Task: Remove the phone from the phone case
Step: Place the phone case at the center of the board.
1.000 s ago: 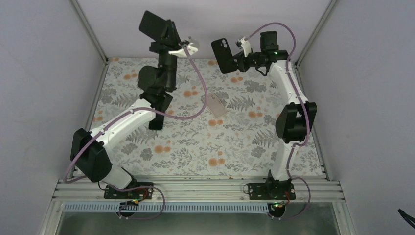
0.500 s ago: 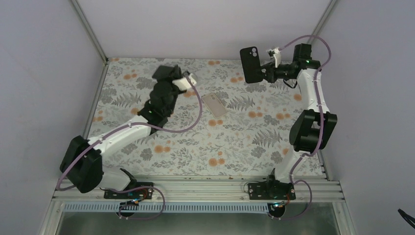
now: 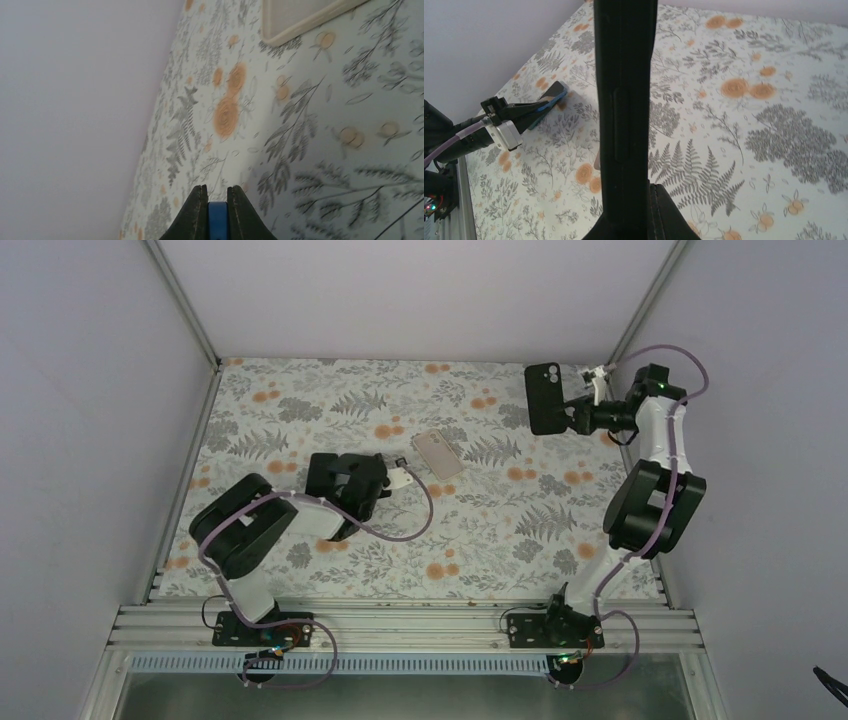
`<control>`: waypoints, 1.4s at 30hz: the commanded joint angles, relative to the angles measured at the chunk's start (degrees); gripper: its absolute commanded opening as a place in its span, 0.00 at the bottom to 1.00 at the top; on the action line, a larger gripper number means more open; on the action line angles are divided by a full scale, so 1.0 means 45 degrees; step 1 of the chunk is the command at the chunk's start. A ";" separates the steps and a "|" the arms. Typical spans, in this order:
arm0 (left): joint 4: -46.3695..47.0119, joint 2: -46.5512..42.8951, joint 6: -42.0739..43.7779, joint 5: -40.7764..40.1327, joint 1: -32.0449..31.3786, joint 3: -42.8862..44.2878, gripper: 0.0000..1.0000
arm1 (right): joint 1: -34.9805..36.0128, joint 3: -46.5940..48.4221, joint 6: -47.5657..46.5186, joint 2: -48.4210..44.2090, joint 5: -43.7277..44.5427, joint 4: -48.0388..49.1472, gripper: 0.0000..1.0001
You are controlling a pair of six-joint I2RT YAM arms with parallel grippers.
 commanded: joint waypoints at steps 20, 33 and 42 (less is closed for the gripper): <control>0.1553 0.3411 -0.0668 0.0064 -0.3121 0.0973 0.06 | -0.1607 -0.0362 0.0252 0.4200 0.2800 -0.0130 0.09; -1.0381 0.0901 0.0129 0.8291 -0.3549 0.3397 1.00 | -0.1379 -0.1700 0.0533 0.0645 0.8406 0.1799 1.00; -1.7565 0.0010 -0.0512 1.0882 -0.1837 1.0251 1.00 | -0.1313 -0.1942 0.0343 -0.4823 0.7426 0.3141 1.00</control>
